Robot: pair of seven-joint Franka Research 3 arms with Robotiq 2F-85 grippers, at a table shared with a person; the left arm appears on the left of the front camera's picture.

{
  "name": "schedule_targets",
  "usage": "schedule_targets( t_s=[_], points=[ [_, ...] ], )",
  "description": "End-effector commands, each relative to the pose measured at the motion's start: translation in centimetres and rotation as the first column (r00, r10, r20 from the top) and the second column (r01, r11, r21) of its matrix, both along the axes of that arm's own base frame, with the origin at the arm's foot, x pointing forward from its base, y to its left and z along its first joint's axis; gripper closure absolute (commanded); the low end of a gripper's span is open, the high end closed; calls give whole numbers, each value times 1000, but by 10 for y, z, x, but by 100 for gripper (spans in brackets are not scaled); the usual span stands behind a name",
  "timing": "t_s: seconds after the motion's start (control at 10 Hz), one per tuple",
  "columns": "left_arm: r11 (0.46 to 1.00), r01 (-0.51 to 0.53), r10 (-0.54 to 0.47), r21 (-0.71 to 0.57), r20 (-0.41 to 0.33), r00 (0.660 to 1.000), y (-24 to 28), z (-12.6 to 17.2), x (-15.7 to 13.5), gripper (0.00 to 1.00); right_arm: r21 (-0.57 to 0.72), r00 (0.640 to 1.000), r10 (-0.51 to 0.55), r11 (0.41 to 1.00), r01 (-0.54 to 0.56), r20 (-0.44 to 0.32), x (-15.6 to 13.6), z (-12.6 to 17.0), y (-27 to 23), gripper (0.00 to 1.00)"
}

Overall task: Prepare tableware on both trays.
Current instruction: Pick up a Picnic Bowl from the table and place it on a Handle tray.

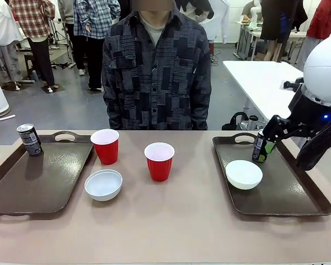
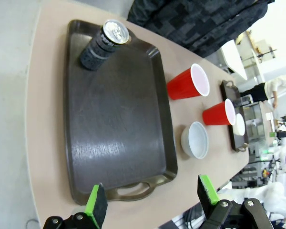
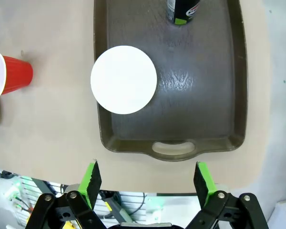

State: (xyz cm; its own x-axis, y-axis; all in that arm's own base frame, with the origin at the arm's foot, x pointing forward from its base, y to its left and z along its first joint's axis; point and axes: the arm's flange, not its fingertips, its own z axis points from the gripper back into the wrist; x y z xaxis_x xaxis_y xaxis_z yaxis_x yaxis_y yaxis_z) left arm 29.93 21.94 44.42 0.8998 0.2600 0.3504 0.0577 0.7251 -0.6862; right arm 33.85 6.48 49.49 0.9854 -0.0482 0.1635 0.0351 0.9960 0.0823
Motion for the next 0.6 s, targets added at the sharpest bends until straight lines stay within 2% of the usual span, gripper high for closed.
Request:
schedule_targets(
  t_s=[0.0,0.5],
  points=[
    [1000,1,-1,-14,13,1000,1,0,0,0,-9,1000,-9,1000,9,13,4,-4,1,0],
    [1000,1,-1,-14,13,1000,1,0,0,0,-9,1000,-9,1000,9,13,4,-4,1,0]
  ],
)
